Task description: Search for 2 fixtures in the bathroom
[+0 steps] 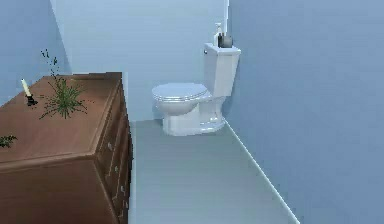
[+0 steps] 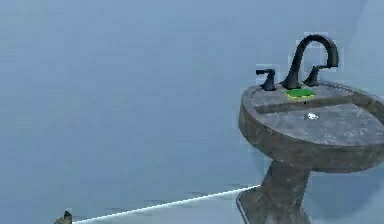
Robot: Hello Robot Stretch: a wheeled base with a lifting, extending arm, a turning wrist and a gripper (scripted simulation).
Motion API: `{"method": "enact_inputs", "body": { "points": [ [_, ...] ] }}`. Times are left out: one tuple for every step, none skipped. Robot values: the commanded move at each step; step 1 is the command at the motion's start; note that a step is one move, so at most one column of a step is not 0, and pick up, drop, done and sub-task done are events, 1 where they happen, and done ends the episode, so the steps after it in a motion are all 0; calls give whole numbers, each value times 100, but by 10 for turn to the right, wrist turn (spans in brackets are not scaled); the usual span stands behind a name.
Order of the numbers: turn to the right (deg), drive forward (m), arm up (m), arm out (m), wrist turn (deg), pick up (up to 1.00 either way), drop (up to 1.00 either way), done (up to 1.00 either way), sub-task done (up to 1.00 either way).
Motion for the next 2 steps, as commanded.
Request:
{"method": "enact_inputs", "body": {
  "points": [
    [0, 60, 0, 0, 0, 0, 0, 0, 0],
    [-120, 0, 0, 0, 0, 0, 0, 0, 0]
  ]
}}
